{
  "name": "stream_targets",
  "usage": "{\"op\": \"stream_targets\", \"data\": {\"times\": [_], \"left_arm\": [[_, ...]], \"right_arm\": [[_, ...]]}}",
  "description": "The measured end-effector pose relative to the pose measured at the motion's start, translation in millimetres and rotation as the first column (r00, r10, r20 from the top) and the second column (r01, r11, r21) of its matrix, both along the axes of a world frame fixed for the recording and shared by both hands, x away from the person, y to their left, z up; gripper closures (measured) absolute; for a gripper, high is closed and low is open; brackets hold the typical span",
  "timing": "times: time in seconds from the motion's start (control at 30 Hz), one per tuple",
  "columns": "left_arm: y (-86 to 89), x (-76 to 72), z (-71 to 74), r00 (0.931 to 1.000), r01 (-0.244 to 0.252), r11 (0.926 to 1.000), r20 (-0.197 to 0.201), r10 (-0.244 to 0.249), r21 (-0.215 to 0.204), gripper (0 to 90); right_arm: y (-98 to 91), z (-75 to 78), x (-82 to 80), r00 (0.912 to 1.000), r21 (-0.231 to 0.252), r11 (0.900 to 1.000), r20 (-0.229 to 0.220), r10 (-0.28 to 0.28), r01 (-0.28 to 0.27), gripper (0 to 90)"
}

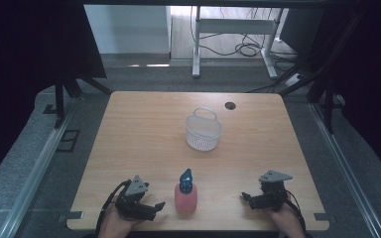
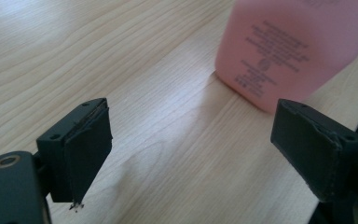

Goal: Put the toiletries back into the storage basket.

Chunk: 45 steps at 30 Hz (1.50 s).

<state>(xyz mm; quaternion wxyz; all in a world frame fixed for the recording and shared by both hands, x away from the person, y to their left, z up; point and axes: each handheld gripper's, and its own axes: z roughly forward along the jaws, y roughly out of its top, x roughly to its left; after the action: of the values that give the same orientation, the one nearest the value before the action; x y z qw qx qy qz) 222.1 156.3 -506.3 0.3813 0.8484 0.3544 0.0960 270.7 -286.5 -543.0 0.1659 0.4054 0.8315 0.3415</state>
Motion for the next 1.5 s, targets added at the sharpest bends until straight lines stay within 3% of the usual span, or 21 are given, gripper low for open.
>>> {"op": "stream_targets", "data": {"times": [0.33,0.57,0.83,1.17,1.5], "left_arm": [[-6.1,-2.2,10.3,0.9990,0.044,0.9989,0.006,-0.044,-0.014,13.2],[-10.3,-2.7,19.9,0.9977,0.068,0.9962,-0.002,-0.068,-0.055,13.6],[-17.0,-4.1,34.8,0.9938,0.110,0.9898,0.025,-0.108,-0.091,13.4],[-28.8,-0.4,47.3,0.9913,0.132,0.9860,0.019,-0.130,-0.102,17.1],[-43.5,4.0,56.5,0.9867,0.159,0.9836,0.049,-0.155,-0.086,21.7]], "right_arm": [[0.0,-0.1,0.1,1.0000,0.000,1.0000,0.000,0.000,0.000,0.0],[0.3,-0.1,0.1,1.0000,0.000,1.0000,0.000,-0.002,0.002,0.0],[0.7,-0.1,0.1,1.0000,-0.001,1.0000,-0.001,-0.004,0.004,0.0],[0.8,-0.1,0.0,1.0000,-0.002,1.0000,-0.001,-0.005,0.005,0.0],[0.8,-0.1,0.0,1.0000,-0.002,1.0000,-0.001,-0.005,0.005,0.0]]}}
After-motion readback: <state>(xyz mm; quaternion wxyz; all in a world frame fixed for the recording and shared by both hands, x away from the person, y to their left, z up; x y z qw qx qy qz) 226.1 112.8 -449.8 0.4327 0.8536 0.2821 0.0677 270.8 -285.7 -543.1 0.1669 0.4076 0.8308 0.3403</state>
